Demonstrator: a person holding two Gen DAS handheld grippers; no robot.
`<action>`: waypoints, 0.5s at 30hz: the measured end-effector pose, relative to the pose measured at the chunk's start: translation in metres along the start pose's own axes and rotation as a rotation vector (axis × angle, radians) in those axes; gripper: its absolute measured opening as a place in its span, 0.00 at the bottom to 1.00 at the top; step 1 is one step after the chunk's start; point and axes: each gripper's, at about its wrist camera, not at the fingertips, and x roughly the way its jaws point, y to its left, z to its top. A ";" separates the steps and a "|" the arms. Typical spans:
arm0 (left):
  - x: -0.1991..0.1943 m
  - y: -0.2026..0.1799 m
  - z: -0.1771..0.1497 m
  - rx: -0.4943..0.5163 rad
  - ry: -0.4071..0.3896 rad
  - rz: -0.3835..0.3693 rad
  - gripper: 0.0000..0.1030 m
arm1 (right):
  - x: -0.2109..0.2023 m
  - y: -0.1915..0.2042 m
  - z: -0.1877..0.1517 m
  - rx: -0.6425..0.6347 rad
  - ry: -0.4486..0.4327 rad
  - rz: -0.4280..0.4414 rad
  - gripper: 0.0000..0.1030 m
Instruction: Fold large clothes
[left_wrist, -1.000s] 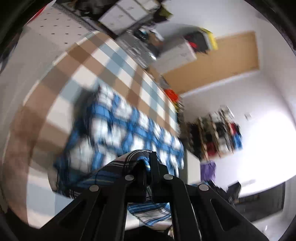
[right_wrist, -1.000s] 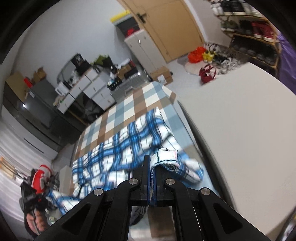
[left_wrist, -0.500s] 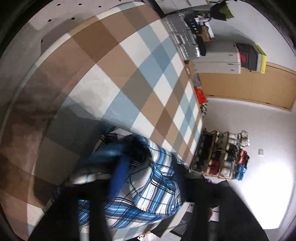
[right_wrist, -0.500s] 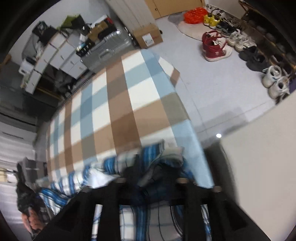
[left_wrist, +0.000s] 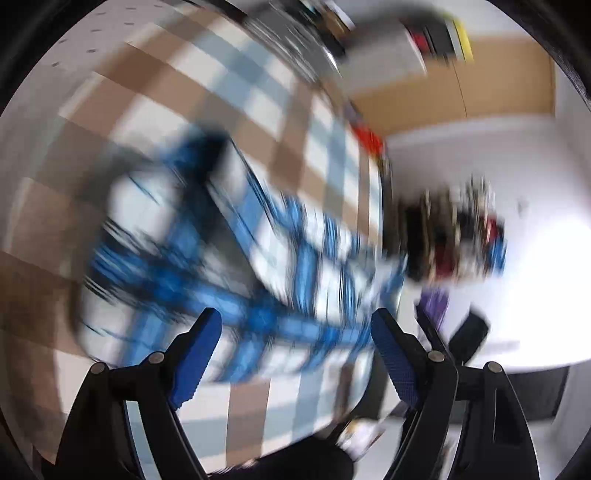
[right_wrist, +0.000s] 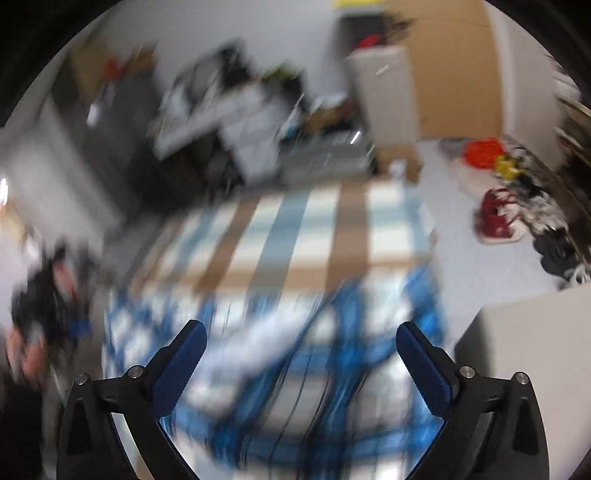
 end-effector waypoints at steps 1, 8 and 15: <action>0.016 -0.006 -0.010 0.034 0.041 0.003 0.77 | 0.012 0.010 -0.009 -0.046 0.054 -0.045 1.00; 0.086 -0.024 0.005 0.029 0.134 0.015 0.77 | 0.085 0.037 -0.013 -0.210 0.240 -0.234 0.99; 0.103 -0.031 0.056 -0.075 0.161 0.003 0.77 | 0.136 0.034 0.036 -0.143 0.282 -0.216 0.99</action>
